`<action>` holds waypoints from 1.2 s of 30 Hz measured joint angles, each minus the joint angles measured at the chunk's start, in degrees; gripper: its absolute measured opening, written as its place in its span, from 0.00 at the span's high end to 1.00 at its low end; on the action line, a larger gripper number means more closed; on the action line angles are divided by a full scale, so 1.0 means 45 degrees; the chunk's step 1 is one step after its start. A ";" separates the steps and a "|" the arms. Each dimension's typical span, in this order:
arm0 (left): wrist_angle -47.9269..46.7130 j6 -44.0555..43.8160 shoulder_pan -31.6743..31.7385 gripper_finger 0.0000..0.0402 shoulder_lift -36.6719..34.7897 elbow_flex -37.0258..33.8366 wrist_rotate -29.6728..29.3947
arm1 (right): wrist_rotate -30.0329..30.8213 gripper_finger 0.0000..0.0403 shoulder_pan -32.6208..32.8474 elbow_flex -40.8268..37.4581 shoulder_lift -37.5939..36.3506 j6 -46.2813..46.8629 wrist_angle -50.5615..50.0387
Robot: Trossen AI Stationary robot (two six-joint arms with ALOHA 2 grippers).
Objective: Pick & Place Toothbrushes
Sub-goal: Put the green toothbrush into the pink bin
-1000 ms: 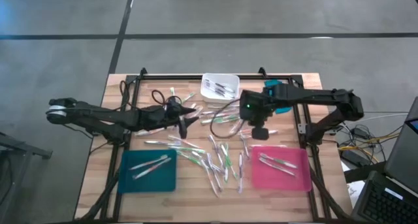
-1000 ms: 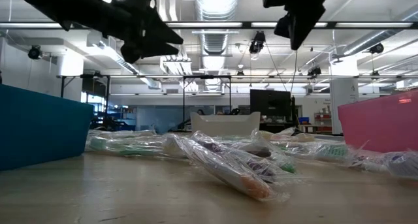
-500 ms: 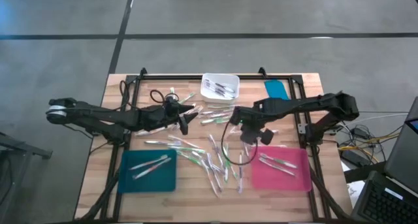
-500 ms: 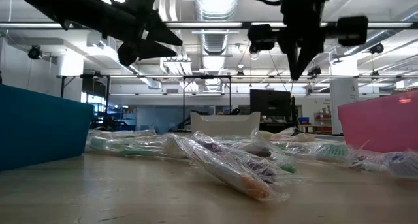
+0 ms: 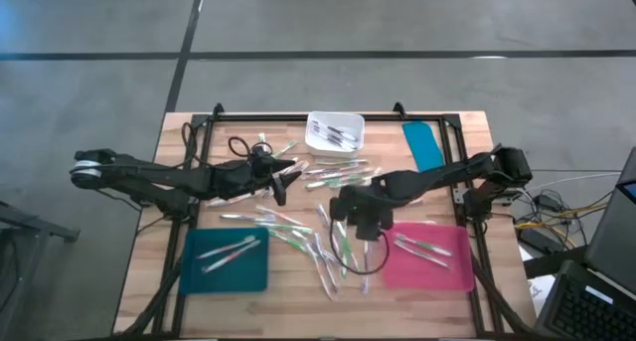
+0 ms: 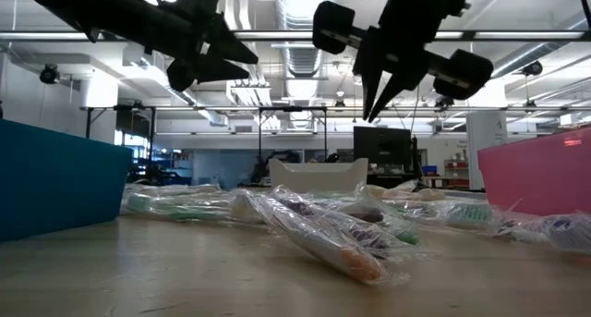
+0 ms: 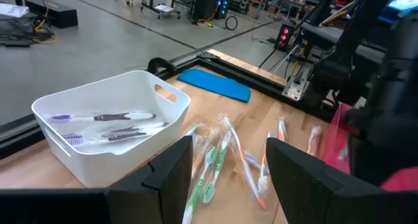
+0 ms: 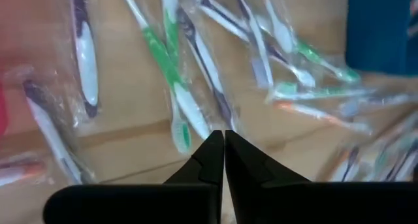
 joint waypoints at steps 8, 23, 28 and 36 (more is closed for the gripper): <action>-0.0034 -0.0082 -0.0003 0.50 -0.0005 -0.0005 0.0000 | 0.1526 0.79 0.0840 0.0000 0.0869 -0.0283 0.0496; -0.0282 -0.0082 -0.0005 0.50 -0.0010 -0.0029 0.0005 | 0.2174 0.54 0.1221 0.0029 0.2695 -0.0735 0.0802; -0.0364 -0.0082 -0.0005 0.50 -0.0010 -0.0029 0.0005 | 0.2170 0.58 0.1220 0.0026 0.3133 -0.0623 0.0930; -0.0403 -0.0082 -0.0005 0.50 -0.0010 -0.0045 0.0008 | 0.2171 0.73 0.1221 0.0041 0.3493 -0.0215 0.0911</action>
